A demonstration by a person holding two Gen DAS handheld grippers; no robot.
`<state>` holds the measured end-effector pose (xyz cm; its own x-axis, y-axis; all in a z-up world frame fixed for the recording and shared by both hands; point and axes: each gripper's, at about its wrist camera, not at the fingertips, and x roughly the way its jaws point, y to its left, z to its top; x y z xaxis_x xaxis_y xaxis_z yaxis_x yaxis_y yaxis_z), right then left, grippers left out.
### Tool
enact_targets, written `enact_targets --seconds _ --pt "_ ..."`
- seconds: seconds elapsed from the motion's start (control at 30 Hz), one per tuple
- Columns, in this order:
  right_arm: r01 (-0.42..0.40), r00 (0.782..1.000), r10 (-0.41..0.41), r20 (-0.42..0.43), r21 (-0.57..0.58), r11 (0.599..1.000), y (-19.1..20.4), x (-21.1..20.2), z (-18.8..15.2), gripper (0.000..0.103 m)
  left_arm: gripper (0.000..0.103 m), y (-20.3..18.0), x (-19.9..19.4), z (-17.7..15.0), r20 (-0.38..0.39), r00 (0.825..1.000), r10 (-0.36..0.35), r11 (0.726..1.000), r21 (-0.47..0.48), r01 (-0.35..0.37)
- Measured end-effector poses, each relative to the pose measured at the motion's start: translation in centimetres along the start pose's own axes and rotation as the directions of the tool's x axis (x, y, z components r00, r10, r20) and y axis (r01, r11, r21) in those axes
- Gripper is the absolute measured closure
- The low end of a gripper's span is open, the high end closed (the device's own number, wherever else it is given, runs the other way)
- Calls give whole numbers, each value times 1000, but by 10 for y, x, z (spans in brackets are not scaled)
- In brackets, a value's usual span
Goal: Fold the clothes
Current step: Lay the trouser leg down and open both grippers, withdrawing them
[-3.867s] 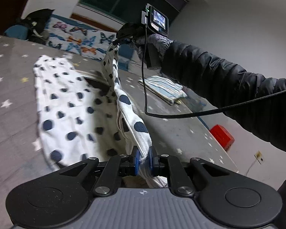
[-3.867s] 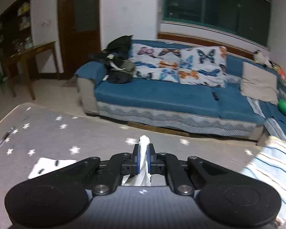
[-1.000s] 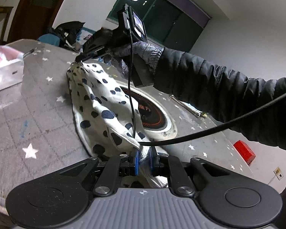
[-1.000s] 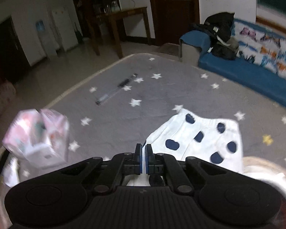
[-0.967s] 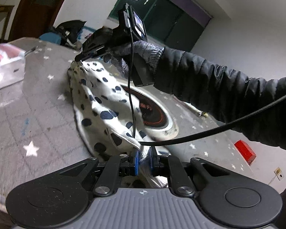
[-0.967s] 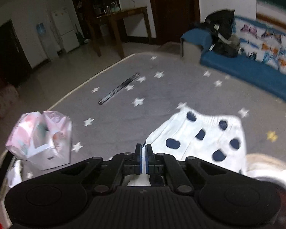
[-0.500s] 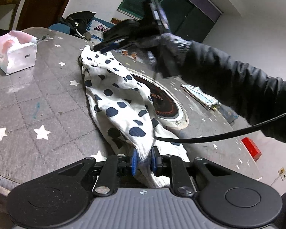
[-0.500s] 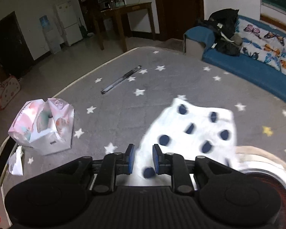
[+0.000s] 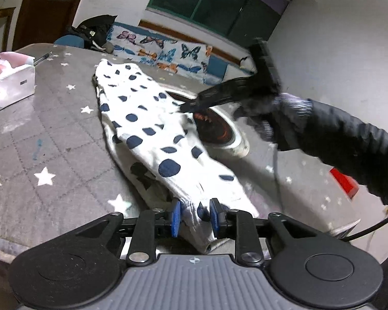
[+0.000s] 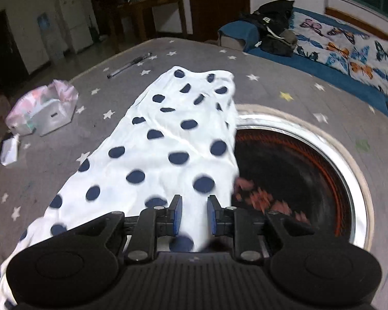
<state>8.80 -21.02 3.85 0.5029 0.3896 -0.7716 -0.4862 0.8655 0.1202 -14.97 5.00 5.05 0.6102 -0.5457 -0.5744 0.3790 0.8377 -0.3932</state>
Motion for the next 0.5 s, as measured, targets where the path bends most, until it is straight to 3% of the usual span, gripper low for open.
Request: enact_targets --seconds 0.27,0.5 --pt "-5 999 1 43 95 995 -38 -23 -36 82 75 -12 -26 0 0 996 90 995 44 -90" --pt "-80 993 67 98 143 986 -53 -20 -43 82 75 -36 -35 29 84 991 108 984 132 -118"
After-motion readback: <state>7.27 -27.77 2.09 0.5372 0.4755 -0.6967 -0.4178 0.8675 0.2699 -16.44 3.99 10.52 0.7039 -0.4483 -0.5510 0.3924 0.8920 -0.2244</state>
